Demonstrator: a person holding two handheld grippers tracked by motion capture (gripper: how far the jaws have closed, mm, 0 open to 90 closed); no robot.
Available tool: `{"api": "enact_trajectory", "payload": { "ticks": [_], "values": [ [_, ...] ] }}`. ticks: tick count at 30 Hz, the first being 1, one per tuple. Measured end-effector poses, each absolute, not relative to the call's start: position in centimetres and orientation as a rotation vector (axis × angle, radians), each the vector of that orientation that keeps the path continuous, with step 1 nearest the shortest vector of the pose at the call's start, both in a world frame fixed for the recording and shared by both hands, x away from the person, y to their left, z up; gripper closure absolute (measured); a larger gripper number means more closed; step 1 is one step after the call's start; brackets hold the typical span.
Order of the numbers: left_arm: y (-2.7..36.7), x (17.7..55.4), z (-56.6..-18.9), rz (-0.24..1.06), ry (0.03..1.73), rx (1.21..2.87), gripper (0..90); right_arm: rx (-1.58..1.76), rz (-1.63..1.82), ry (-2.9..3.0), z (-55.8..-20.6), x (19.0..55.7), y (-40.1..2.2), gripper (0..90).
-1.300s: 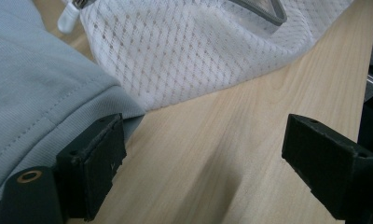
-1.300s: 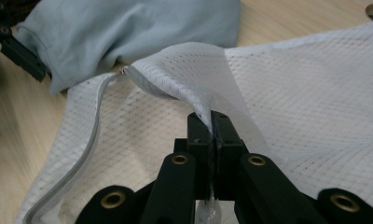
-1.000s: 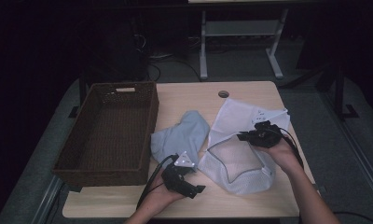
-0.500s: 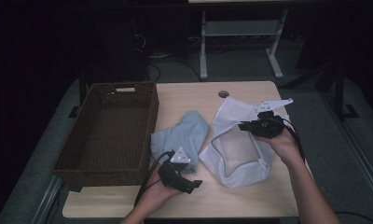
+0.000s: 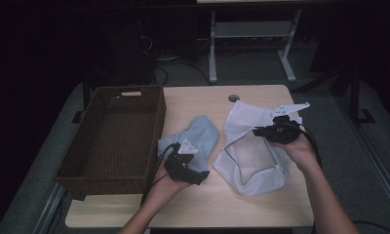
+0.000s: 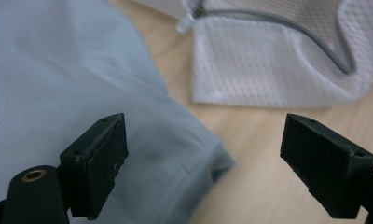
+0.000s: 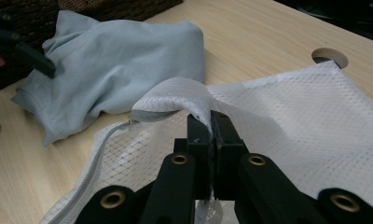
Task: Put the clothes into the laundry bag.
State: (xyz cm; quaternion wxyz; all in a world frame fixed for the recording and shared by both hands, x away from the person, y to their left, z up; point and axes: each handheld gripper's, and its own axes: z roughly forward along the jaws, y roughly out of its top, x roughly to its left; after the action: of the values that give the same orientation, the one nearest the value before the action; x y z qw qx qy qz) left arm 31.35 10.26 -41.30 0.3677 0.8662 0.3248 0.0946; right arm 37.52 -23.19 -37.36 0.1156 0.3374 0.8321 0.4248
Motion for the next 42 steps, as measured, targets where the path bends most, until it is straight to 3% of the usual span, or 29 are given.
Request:
{"api": "enact_trajectory", "payload": {
  "ticks": [10,23,28,33,42],
  "values": [
    [9.6,36.2,-39.4,0.343,0.932,2.189,11.8,0.978,1.238,2.455,-37.5,37.5,-23.2,87.0],
    [9.5,42.2,-41.0,0.32,1.045,2.211,12.8,0.962,1.228,2.475,-37.7,37.4,-23.0,87.1],
    [9.3,43.5,-42.7,0.299,1.074,2.256,15.4,0.96,1.227,2.48,-37.8,37.4,-23.0,87.1],
    [9.3,44.2,-44.4,0.197,1.099,2.285,15.4,0.957,1.224,2.484,-37.9,37.5,-23.0,87.1],
    [9.0,44.0,-45.5,0.208,1.055,2.334,19.6,0.95,1.216,2.491,-37.9,37.4,-22.8,87.1]
  ]
}}
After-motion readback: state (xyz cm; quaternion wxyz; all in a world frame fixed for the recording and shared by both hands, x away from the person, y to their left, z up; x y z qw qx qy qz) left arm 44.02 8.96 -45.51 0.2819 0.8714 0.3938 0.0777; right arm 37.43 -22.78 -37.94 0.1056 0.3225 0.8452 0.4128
